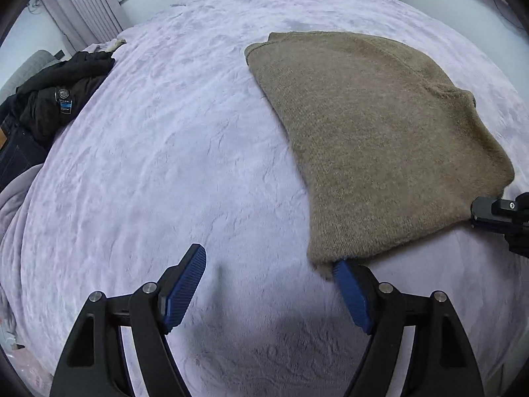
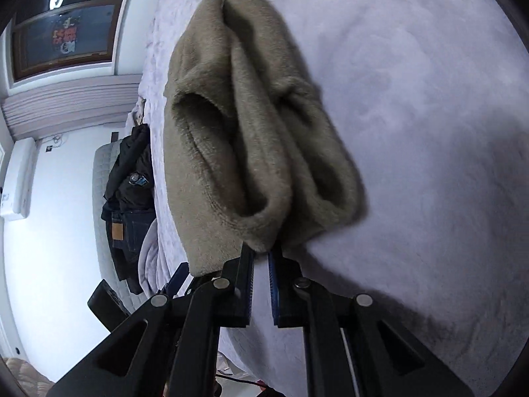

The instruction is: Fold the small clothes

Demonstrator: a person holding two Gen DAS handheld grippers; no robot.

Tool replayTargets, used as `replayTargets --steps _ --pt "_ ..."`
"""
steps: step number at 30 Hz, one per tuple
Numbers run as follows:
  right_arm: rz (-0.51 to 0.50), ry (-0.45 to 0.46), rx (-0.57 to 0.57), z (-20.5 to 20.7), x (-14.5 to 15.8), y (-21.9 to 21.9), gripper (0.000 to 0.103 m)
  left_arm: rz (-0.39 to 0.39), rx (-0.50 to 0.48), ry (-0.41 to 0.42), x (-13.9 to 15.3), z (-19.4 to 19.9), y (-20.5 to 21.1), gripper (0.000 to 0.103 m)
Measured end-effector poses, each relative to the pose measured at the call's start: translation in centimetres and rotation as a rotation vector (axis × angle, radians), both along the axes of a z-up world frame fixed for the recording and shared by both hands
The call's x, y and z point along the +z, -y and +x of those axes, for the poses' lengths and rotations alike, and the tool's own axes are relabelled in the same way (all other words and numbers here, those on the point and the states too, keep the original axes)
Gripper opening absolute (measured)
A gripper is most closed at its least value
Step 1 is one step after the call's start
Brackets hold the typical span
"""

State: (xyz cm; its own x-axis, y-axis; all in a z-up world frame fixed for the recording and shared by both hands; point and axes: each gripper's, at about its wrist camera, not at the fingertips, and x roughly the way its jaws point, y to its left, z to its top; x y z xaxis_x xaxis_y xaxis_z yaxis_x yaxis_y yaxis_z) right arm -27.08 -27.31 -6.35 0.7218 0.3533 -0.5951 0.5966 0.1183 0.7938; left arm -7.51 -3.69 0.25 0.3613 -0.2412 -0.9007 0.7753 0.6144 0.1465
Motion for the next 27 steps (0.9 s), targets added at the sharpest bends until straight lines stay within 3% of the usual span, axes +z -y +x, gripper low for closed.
replayTargets --steps 3,5,6,7,8,14,19,22,24,27 --pt "-0.072 -0.091 0.024 -1.5 1.2 0.6 0.015 0.043 -0.013 0.0 0.4 -0.1 -1.2 0.079" --pt "-0.124 -0.118 0.02 -2.4 2.7 1.6 0.025 0.024 0.004 -0.033 1.4 0.4 -1.8 0.079" --pt "-0.153 -0.115 0.003 -2.8 3.7 2.3 0.031 0.002 0.023 -0.055 1.9 1.4 -1.8 0.079" --pt "-0.176 -0.11 -0.006 -3.1 4.5 2.9 0.046 -0.023 0.036 -0.074 2.3 2.2 -1.6 0.079" --pt "-0.208 -0.109 -0.007 -2.9 5.3 3.7 0.054 -0.057 0.049 -0.09 2.9 3.0 -1.1 0.079" --pt "-0.332 -0.051 0.018 2.6 7.2 7.8 0.054 -0.147 0.05 -0.142 3.6 6.1 4.8 0.079" --pt "-0.312 -0.061 0.073 9.5 4.5 11.8 0.054 -0.169 0.08 -0.196 1.7 7.4 8.4 0.079" --pt "-0.234 -0.047 0.105 11.9 3.1 12.2 0.018 -0.155 0.073 -0.163 1.8 6.7 9.1 0.079" --pt "-0.282 -0.029 0.126 11.7 4.3 11.7 0.015 -0.154 0.057 -0.142 2.3 5.9 9.2 0.079" --pt "-0.447 -0.026 0.181 10.7 6.9 10.7 0.013 -0.14 0.039 -0.15 1.7 5.2 9.7 0.079"
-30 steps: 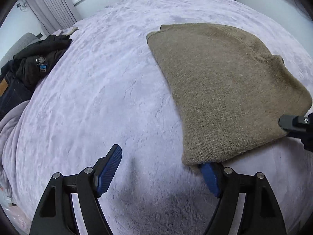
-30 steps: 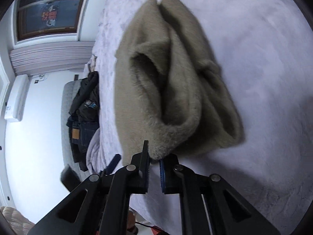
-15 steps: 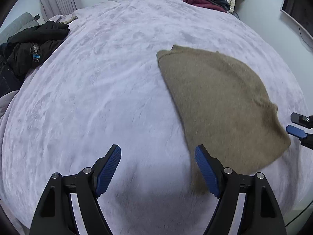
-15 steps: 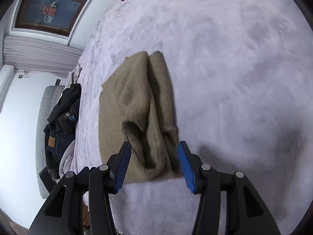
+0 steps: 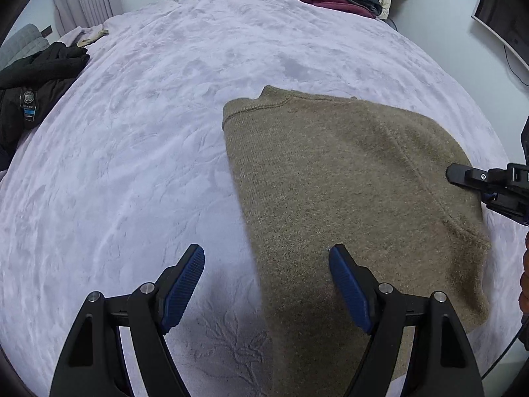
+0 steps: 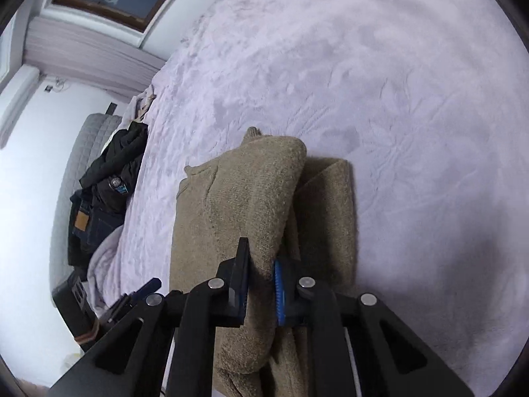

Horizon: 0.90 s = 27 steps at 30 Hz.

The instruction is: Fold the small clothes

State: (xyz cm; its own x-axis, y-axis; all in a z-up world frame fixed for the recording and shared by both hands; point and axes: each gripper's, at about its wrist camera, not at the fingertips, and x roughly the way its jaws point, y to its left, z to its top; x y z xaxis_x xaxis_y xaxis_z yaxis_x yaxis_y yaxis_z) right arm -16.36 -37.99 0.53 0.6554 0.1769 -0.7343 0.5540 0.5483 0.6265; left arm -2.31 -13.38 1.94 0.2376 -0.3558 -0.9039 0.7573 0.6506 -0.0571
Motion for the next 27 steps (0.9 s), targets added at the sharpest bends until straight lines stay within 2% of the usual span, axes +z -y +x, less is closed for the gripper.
replayTargets --steps 3,6,7,8,11,13,16,18,21,23,24,26,27 --pt "-0.051 -0.123 0.037 0.0 -2.7 -0.2 0.014 0.017 0.0 -0.004 -0.9 -0.5 0.7 0.081" --pt "-0.003 -0.108 -0.016 -0.7 -4.4 0.6 0.017 0.027 0.015 0.009 -1.2 -0.8 0.9 0.094" --pt "0.003 -0.1 -0.035 -0.9 -4.2 0.6 0.025 0.029 0.025 -0.006 -1.3 -0.5 0.8 0.098" --pt "-0.006 -0.104 -0.046 -1.1 -3.8 0.4 0.028 0.031 0.039 -0.028 -1.7 -0.2 0.7 0.101" --pt "-0.078 -0.134 -0.052 -1.9 -1.4 -0.7 0.028 0.027 0.059 -0.084 -2.2 0.7 0.3 0.101" --pt "-0.099 -0.077 -0.039 -3.1 1.0 -2.0 0.028 0.034 0.053 -0.066 -2.0 0.6 0.4 0.101" --pt "-0.044 0.004 0.035 -3.8 3.2 -4.5 0.028 0.051 0.027 -0.016 -1.5 -0.2 0.6 0.101" --pt "-0.01 0.014 0.086 -3.3 3.3 -6.0 0.028 0.059 0.017 -0.01 -1.3 -0.4 0.7 0.101" --pt "-0.025 -0.026 0.133 -2.2 2.2 -7.8 0.028 0.064 0.017 -0.01 -0.8 -0.4 0.3 0.101" --pt "-0.059 -0.088 0.129 -1.9 0.9 -8.0 0.028 0.067 0.017 -0.006 -0.4 -0.4 -0.1 0.101" --pt "-0.071 -0.114 0.113 -2.0 0.2 -7.9 0.027 0.066 0.016 -0.005 -0.3 -0.4 -0.4 0.101" --pt "-0.075 -0.138 0.082 -3.6 -1.3 -7.4 0.012 0.065 0.013 -0.02 -0.3 -0.3 -0.8 0.101" --pt "-0.054 -0.139 0.065 -4.3 -1.9 -7.2 0.011 0.068 0.013 -0.029 -0.2 -0.3 -0.9 0.101"
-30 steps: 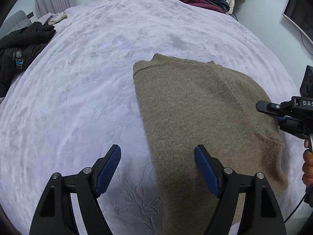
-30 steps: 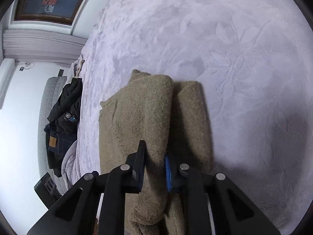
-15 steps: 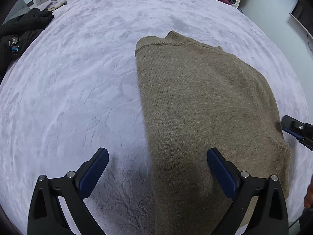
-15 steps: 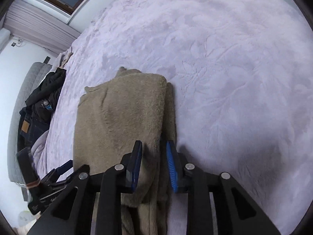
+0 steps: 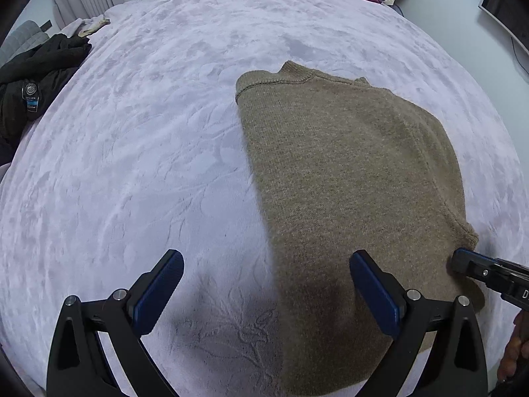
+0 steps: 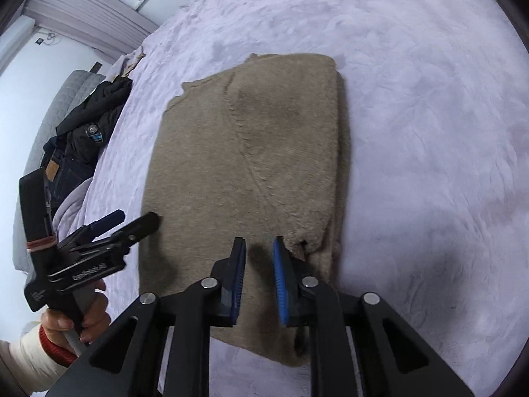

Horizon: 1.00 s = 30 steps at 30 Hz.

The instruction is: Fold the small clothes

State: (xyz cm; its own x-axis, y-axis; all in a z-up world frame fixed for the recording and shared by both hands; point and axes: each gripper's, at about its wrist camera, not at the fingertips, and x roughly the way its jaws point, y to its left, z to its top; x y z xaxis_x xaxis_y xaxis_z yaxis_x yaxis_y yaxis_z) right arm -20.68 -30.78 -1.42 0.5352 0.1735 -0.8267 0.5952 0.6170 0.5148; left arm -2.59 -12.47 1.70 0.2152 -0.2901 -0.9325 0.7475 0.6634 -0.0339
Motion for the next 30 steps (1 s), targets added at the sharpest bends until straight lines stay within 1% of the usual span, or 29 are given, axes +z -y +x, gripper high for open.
replayTargets --steps 2,8,21,26,30 --pt "0.047 0.012 -0.037 -1.3 -0.6 0.1 0.01 0.015 0.001 -0.005 0.0 0.0 -0.2 0.101" --pt "0.047 0.008 -0.051 -1.7 -0.5 -0.1 0.01 0.031 0.001 -0.01 0.3 -0.3 -0.3 0.101" --pt "0.063 0.011 -0.056 -1.7 -0.7 0.1 0.011 0.035 -0.005 -0.016 0.1 -0.3 -0.7 0.101" --pt "0.062 0.011 -0.055 -1.7 -0.6 0.0 0.011 0.033 0.001 -0.031 0.0 0.0 -0.6 0.101" --pt "0.069 0.017 -0.058 -1.8 -0.4 0.0 0.014 0.034 0.001 -0.039 0.0 0.0 -0.6 0.102"
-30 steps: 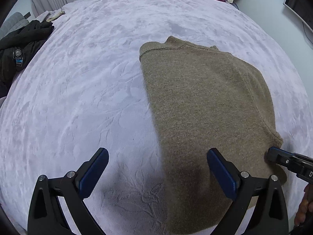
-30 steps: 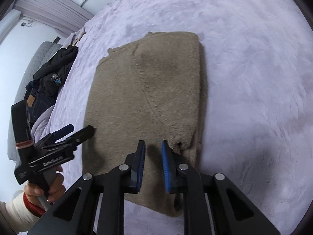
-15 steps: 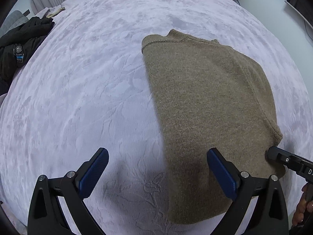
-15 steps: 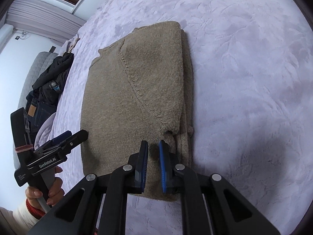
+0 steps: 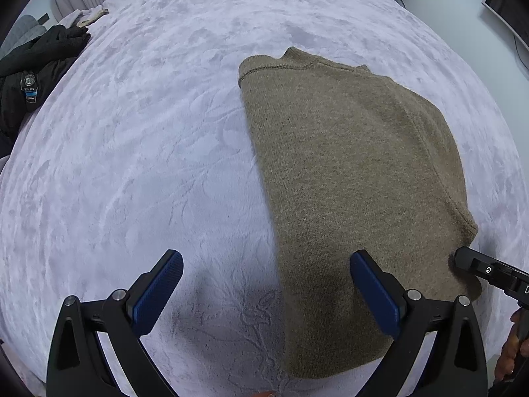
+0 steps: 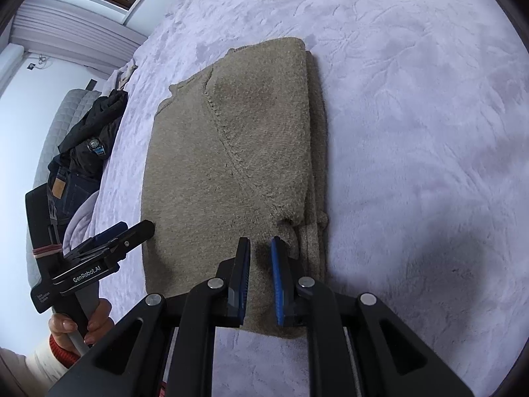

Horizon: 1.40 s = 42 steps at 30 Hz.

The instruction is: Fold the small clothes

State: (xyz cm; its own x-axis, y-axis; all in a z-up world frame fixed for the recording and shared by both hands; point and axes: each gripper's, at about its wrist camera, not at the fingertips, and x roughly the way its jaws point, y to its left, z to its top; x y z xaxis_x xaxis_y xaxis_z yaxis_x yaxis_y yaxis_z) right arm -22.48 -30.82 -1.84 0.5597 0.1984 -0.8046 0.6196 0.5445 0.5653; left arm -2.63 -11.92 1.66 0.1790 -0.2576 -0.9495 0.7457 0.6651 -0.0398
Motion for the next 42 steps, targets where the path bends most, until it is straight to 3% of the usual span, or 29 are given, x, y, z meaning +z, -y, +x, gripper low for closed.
replayTargets --steps 10,12,14,18,25,27,28,33,37,42 --pt "0.014 0.026 -0.019 -0.3 1.1 0.3 0.017 -0.027 0.016 -0.053 0.2 0.5 -0.6 0.102" --pt "0.02 0.055 -0.036 -0.7 1.7 0.7 0.027 -0.033 0.028 -0.062 0.3 0.7 -1.0 0.102" --pt "-0.007 0.058 -0.058 -1.0 2.4 1.5 0.055 -0.034 0.038 -0.063 0.4 1.0 -1.2 0.102" --pt "-0.026 0.065 -0.087 -0.6 2.6 4.0 0.055 -0.038 0.06 -0.069 0.4 1.5 -0.8 0.102" --pt "0.077 0.086 -0.107 3.9 -0.7 9.1 0.055 -0.044 0.102 -0.101 -0.3 2.2 1.2 0.102" --pt "0.104 0.084 -0.122 5.0 -1.3 9.9 0.04 -0.048 0.112 -0.105 -0.3 2.5 1.5 0.102" --pt "0.111 0.098 -0.122 5.4 -1.1 10.2 0.011 -0.053 0.116 -0.103 -0.1 2.6 1.5 0.102" --pt "0.037 0.128 -0.088 5.6 0.6 10.1 0.008 -0.045 0.118 -0.076 0.0 3.3 2.1 0.102" --pt "0.028 0.038 -0.085 4.8 -1.9 10.5 0.008 -0.028 0.127 -0.116 -1.3 3.4 2.4 0.102" --pt "0.068 0.064 -0.12 3.9 -2.3 10.4 0.009 -0.017 0.118 -0.116 -1.7 3.0 2.6 0.102"
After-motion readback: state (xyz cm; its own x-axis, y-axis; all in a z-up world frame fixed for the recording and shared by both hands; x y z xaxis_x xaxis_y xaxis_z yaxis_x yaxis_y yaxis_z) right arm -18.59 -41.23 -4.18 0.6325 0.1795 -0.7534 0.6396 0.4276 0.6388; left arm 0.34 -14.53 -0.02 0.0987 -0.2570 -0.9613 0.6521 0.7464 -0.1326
